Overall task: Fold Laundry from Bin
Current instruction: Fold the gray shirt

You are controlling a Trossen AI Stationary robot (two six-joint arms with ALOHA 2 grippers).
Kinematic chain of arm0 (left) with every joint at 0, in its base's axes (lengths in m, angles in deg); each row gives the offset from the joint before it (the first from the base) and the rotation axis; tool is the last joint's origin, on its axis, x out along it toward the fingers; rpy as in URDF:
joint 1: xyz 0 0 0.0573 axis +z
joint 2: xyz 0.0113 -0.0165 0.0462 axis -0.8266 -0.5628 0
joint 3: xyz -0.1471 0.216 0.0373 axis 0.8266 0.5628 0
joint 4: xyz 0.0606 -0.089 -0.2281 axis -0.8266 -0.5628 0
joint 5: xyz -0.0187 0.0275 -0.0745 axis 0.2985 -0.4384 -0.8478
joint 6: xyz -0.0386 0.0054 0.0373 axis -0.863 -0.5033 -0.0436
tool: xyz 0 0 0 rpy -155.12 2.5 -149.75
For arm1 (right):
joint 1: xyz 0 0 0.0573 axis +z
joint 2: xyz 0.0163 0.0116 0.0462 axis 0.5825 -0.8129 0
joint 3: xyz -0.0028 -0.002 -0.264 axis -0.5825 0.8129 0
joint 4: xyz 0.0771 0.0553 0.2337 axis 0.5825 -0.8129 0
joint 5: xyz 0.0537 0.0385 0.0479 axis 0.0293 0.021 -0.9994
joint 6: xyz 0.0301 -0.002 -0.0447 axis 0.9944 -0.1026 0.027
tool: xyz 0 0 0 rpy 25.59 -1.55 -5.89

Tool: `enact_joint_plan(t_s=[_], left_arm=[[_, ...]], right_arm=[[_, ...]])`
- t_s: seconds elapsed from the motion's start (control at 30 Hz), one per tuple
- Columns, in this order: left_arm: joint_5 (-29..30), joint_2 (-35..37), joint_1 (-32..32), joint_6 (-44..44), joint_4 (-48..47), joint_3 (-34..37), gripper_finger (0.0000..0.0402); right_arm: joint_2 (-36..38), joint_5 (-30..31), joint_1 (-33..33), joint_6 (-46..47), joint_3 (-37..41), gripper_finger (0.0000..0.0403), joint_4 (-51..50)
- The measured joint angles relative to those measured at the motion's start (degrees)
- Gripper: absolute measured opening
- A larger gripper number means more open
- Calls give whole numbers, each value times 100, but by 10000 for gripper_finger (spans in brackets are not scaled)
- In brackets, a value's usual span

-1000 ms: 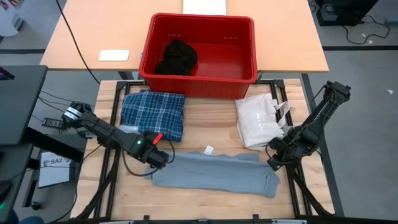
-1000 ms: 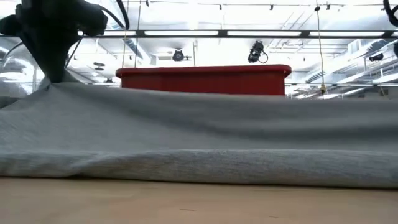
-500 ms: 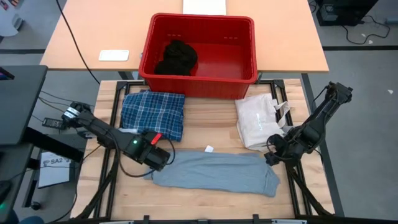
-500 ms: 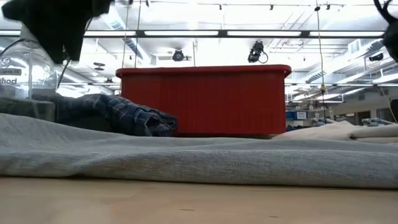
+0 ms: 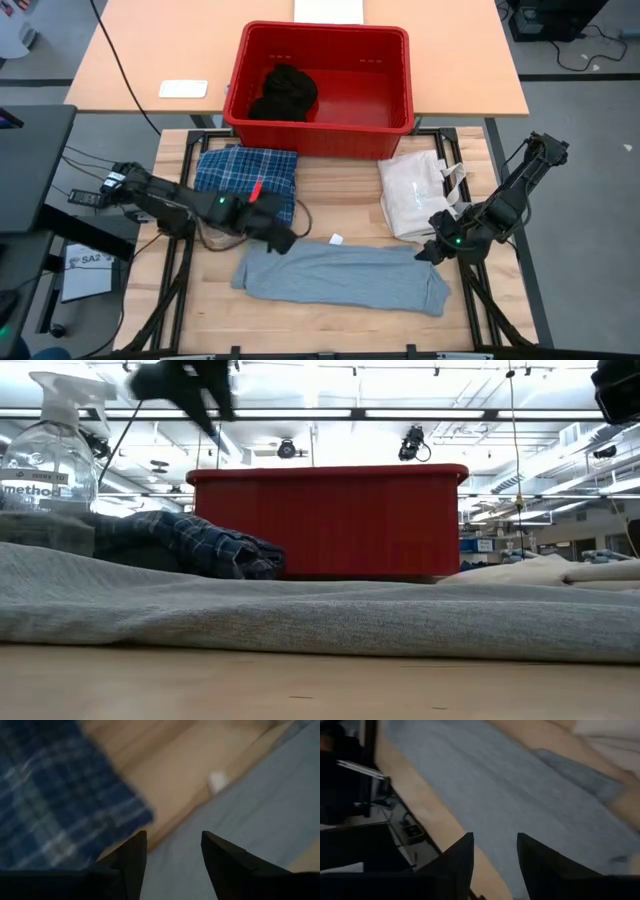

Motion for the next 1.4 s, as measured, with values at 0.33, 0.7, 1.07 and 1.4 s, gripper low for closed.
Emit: enact_joint_plan(t_s=[0.33, 0.7, 1.07, 1.4], left_arm=[[-177, -2, 1109, 1515, 344, 511, 170], [-1083, 449, 1072, 455, -53, 1671, 169], [-1208, 1720, -238, -2007, 261, 2985, 168], [-1305, 1723, -2072, -4924, 218, 2983, 168]], right_arm=[[-152, 473, 0, -47, 0, 156, 572], [-723, 506, 272, -38, -2, 155, 1372], [-1198, 271, 428, 172, -2, 155, 1556], [-1189, 138, 437, 146, -2, 155, 1555]])
